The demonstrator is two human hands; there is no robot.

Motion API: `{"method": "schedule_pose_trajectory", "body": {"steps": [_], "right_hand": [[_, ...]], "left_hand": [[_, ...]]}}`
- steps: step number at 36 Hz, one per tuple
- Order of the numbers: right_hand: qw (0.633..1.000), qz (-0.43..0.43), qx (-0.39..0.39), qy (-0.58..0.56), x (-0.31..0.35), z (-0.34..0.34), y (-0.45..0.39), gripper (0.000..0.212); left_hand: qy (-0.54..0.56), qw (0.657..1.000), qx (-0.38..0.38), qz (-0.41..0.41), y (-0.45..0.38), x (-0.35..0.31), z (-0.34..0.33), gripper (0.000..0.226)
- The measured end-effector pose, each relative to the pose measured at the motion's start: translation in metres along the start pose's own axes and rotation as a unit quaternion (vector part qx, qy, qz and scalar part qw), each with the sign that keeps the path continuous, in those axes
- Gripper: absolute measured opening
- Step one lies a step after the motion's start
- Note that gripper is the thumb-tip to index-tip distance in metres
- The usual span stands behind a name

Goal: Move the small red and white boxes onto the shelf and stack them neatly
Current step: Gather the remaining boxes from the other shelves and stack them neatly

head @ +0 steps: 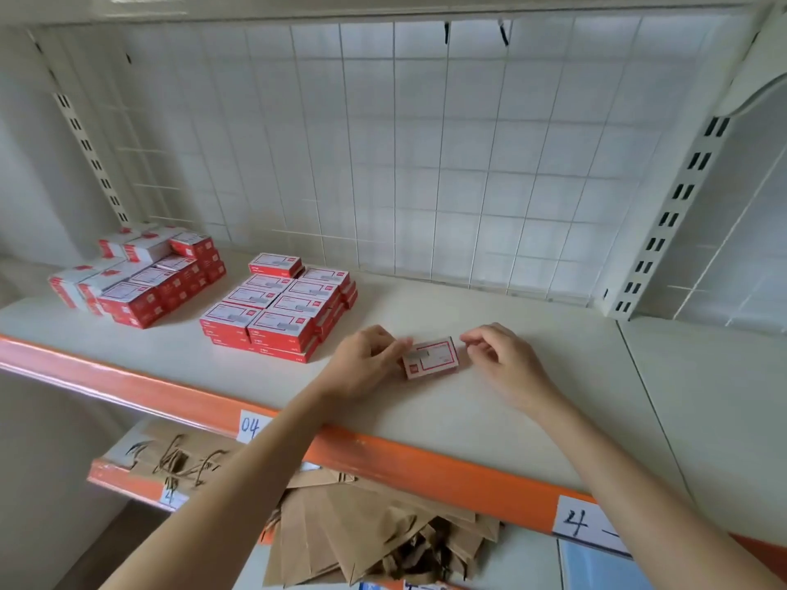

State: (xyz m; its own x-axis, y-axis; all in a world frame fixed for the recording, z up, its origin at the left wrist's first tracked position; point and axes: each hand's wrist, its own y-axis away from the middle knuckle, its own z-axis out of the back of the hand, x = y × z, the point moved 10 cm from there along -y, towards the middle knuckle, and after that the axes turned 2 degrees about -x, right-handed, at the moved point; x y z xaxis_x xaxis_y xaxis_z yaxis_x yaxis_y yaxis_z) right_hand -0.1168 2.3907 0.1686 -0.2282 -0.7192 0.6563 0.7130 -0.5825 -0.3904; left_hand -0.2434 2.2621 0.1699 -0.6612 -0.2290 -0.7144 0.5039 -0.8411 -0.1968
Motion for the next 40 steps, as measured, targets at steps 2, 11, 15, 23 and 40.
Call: {"method": "schedule_pose_trajectory", "body": {"steps": [2, 11, 15, 23, 40], "right_hand": [[1.000, 0.000, 0.000, -0.001, 0.000, 0.000, 0.000, 0.017], [1.000, -0.001, 0.001, -0.005, -0.001, 0.000, 0.000, 0.014], [1.000, 0.001, 0.006, -0.004, 0.000, 0.000, 0.000, 0.014], [0.999, 0.021, 0.028, 0.022, 0.006, -0.005, 0.001, 0.011], [0.966, -0.027, 0.206, 0.152, 0.033, -0.055, -0.019, 0.042]], "left_hand": [[-0.019, 1.000, -0.011, 0.010, -0.001, 0.004, 0.002, 0.038], [-0.032, 0.999, -0.021, -0.020, 0.001, 0.001, 0.002, 0.029], [-0.053, 0.998, 0.000, -0.037, 0.003, -0.004, -0.004, 0.037], [-0.084, 0.996, -0.039, -0.017, 0.000, -0.001, -0.003, 0.043], [-0.200, 0.972, -0.017, -0.125, 0.021, -0.045, 0.026, 0.019]]}}
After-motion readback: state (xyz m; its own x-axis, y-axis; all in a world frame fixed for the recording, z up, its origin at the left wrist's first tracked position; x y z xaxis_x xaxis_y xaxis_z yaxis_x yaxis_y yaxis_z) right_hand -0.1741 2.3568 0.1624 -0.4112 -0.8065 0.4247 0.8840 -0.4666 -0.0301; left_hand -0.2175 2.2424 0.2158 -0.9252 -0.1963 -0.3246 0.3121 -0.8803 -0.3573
